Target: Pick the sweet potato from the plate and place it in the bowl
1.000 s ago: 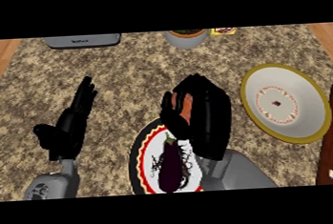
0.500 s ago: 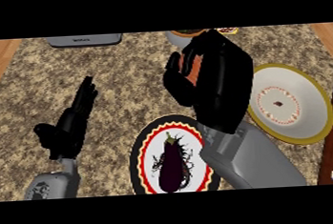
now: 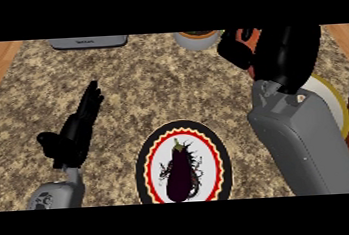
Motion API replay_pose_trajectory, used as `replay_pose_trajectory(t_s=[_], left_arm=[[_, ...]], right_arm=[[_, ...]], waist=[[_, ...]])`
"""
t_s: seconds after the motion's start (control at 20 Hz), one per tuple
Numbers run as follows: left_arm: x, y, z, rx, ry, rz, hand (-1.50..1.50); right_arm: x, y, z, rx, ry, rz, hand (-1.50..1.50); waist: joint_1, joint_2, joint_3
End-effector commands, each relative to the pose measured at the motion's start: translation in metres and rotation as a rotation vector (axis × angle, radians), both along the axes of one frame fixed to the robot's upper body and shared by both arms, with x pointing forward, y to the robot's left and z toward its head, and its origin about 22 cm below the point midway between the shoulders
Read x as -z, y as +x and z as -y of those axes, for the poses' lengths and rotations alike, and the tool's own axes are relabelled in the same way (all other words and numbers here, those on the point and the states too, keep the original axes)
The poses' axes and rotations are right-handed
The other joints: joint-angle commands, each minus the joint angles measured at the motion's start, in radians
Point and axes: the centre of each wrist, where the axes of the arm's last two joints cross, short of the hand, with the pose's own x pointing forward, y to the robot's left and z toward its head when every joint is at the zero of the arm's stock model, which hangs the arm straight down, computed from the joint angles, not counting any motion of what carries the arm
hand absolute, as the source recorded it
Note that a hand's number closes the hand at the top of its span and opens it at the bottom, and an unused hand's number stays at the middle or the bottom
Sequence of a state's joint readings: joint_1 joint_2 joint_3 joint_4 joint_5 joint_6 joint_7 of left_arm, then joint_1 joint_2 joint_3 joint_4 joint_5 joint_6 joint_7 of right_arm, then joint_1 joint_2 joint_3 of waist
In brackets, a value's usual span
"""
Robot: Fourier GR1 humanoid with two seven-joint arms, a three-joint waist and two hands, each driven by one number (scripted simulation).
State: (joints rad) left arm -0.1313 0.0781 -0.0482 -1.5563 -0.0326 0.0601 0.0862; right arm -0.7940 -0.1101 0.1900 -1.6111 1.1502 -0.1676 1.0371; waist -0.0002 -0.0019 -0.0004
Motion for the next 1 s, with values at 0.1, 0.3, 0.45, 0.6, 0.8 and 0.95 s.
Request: replay_pose_trajectory(t_s=[0.1, 0.3, 0.45, 0.6, 0.8, 0.95], left_arm=[[0.002, 0.006, 0.019, -0.014, 0.018, 0.005, 0.00], [-0.008, -0.009, 0.001, -0.008, 0.003, -0.007, 0.00], [-0.020, 0.009, 0.021, -0.014, 0.007, 0.009, 0.00], [0.002, 0.005, 0.008, -0.004, 0.001, -0.003, 0.00], [0.005, -0.010, 0.026, 0.007, -0.001, 0.009, 0.00], [0.001, -0.011, 0.007, 0.002, -0.018, 0.003, 0.00]], right_arm=[[0.030, 0.026, 0.045, 0.164, -0.158, -0.169, 1.50], [0.054, 0.030, 0.086, 0.208, -0.155, -0.199, 1.50], [0.068, 0.037, 0.108, 0.233, -0.141, -0.204, 1.50], [0.079, 0.029, 0.158, 0.255, -0.167, -0.216, 1.50], [0.114, 0.025, 0.189, 0.281, -0.170, -0.260, 1.50], [0.118, 0.030, 0.206, 0.285, -0.126, -0.308, 1.50]], waist=[[-0.004, 0.003, 0.000], [0.005, 0.001, 0.001], [0.003, 0.003, 0.001], [0.000, 0.003, 0.001], [0.004, 0.003, 0.001], [0.007, 0.003, 0.001]])
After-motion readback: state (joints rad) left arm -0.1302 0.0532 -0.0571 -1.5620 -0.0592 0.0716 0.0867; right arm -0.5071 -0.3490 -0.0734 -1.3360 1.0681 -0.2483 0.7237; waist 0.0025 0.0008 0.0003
